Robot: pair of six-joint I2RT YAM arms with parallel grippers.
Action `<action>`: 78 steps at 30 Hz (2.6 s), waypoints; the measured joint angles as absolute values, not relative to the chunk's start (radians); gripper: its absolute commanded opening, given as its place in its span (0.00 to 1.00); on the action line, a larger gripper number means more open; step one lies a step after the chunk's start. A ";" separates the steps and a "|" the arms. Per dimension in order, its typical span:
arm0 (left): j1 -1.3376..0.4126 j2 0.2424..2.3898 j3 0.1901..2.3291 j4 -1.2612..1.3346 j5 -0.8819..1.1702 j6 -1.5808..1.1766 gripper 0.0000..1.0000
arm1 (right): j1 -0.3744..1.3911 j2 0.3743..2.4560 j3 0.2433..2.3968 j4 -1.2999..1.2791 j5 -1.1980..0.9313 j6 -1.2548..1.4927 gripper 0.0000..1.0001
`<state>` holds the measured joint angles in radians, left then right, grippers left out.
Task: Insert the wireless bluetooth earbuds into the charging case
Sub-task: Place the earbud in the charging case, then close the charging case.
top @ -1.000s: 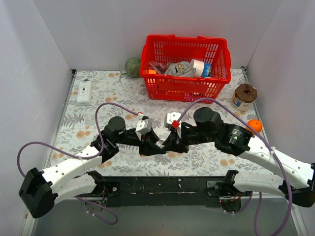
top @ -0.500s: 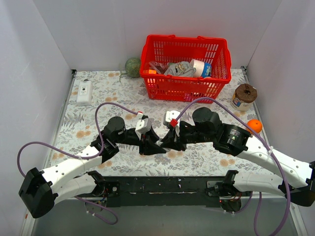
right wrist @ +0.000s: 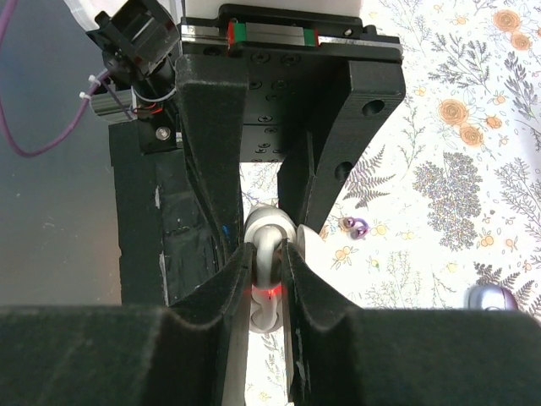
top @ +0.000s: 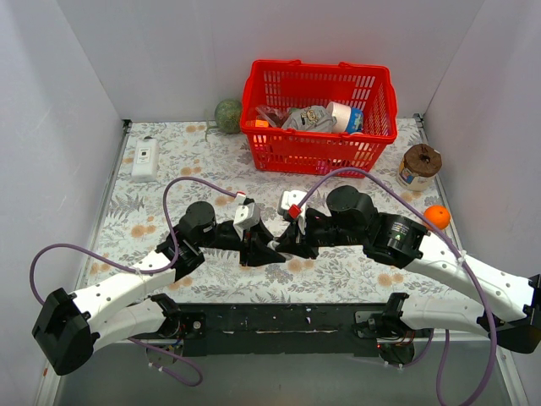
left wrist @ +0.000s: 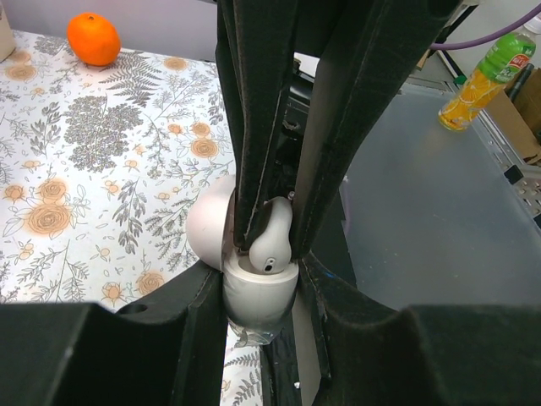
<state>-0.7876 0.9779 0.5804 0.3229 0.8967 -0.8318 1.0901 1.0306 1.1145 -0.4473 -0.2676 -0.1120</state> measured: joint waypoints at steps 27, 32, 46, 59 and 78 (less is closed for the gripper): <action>-0.788 0.974 0.485 0.494 0.865 -0.939 0.00 | 1.095 1.052 1.121 -0.472 -0.233 -0.108 0.28; -0.788 0.973 0.474 0.531 0.854 -0.962 0.00 | 1.095 1.057 1.132 -0.473 -0.231 -0.107 0.29; -0.789 0.971 0.466 0.561 0.836 -0.974 0.00 | 1.096 1.068 1.143 -0.474 -0.234 -0.102 0.38; -0.796 0.953 0.463 0.562 0.827 -0.965 0.00 | 1.098 1.010 1.208 -0.495 -0.160 -0.059 0.49; -0.805 0.904 0.451 0.569 0.821 -0.950 0.00 | 1.086 1.022 1.133 -0.473 0.112 0.024 0.21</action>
